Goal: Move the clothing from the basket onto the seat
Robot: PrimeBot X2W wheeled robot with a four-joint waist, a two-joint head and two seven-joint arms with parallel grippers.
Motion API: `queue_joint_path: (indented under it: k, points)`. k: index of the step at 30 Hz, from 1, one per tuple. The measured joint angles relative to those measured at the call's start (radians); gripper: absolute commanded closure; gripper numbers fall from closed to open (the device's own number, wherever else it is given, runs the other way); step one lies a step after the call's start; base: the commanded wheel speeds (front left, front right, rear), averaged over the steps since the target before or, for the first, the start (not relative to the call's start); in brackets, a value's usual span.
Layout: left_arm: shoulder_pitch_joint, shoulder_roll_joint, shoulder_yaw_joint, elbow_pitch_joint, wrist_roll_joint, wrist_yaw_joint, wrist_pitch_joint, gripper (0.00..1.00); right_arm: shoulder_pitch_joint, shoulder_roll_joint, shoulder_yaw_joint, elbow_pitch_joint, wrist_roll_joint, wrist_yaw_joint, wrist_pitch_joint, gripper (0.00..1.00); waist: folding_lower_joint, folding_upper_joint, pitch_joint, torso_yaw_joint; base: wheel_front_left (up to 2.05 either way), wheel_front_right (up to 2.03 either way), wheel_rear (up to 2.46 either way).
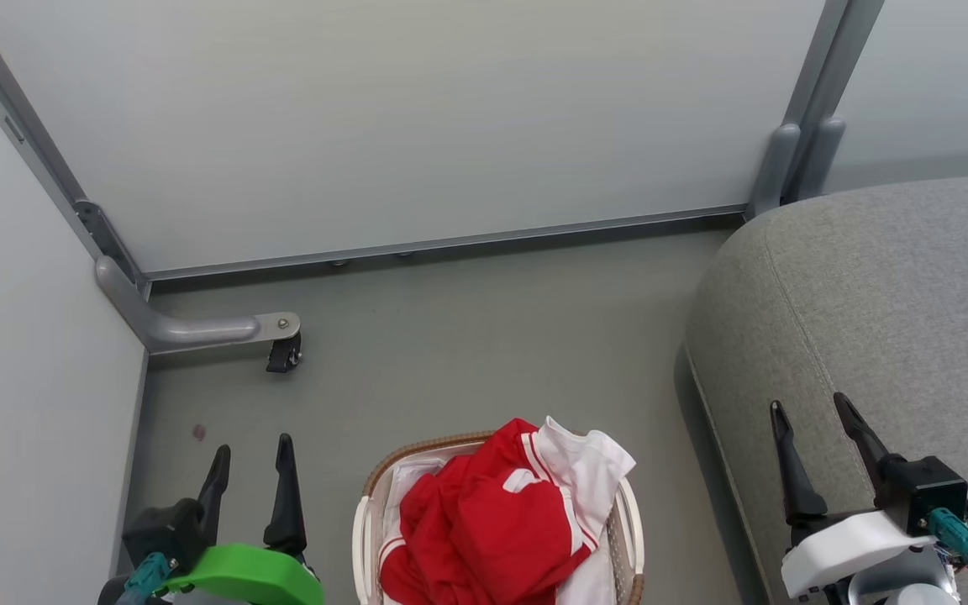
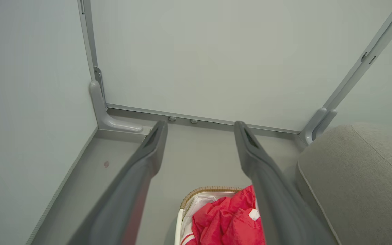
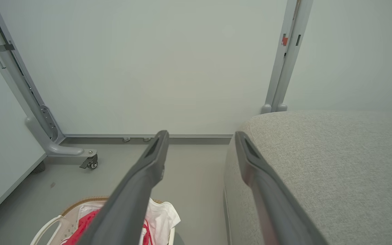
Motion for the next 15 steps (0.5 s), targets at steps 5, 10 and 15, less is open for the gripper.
queue_joint_path:
  k: [5, 10, 15]
  points:
    - [0.000, 0.001, -0.006, 0.008, 0.029, 0.000, -0.009, 0.00, 0.003, 0.000, 0.000, -0.004, -0.035, 0.000, -0.010, 0.00, 0.0000, 0.0000, 0.001, 0.001, 0.00, 0.00, 0.00]
    - [0.000, 0.001, -0.012, 0.015, 0.058, 0.000, -0.018, 0.00, 0.004, -0.001, 0.000, -0.008, -0.075, 0.000, -0.020, 0.00, 0.0000, 0.0000, 0.002, 0.002, 0.00, 0.00, 0.00]
    - [0.000, 0.001, -0.017, 0.021, 0.084, 0.000, -0.025, 0.00, 0.004, -0.001, 0.002, -0.010, -0.105, 0.000, -0.026, 0.00, 0.0000, 0.0000, 0.003, 0.002, 0.00, 0.00, 0.00]
